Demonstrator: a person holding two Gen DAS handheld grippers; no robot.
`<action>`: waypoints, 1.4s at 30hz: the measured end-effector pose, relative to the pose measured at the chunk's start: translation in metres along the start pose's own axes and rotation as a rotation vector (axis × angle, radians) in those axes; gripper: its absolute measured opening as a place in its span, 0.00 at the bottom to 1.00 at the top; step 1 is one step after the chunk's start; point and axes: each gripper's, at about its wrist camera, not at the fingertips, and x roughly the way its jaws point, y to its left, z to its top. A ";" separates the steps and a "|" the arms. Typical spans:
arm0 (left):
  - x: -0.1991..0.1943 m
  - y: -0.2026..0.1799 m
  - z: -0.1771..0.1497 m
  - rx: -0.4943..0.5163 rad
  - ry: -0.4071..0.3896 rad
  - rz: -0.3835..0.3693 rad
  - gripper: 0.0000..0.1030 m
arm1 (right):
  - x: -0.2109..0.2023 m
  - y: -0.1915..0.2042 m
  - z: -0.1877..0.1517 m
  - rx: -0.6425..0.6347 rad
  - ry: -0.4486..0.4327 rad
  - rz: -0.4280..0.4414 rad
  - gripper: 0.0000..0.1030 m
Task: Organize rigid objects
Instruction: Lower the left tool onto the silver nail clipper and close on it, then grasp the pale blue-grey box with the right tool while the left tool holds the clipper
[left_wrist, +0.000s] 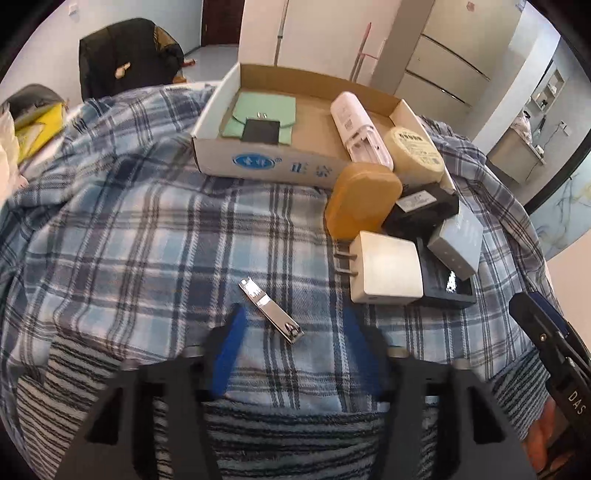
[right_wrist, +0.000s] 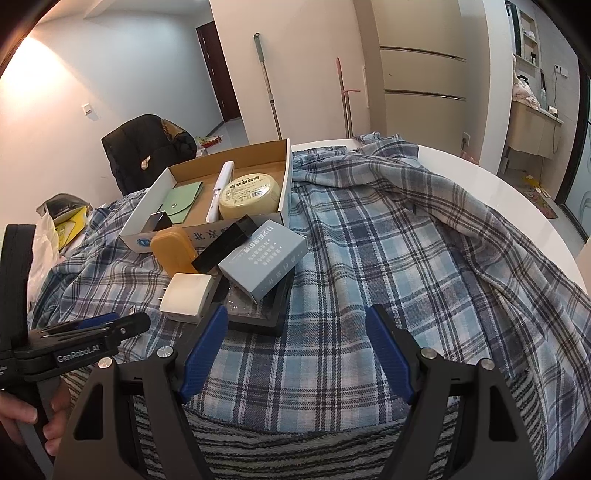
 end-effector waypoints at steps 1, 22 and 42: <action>0.002 0.002 -0.001 -0.003 0.014 -0.005 0.31 | 0.000 0.000 0.000 -0.001 0.000 0.000 0.74; -0.029 0.015 -0.015 0.118 -0.071 0.019 0.13 | -0.001 0.000 0.000 0.005 0.004 0.002 0.74; -0.007 0.015 -0.009 0.168 -0.025 0.064 0.10 | 0.003 -0.002 -0.001 0.006 0.017 0.006 0.74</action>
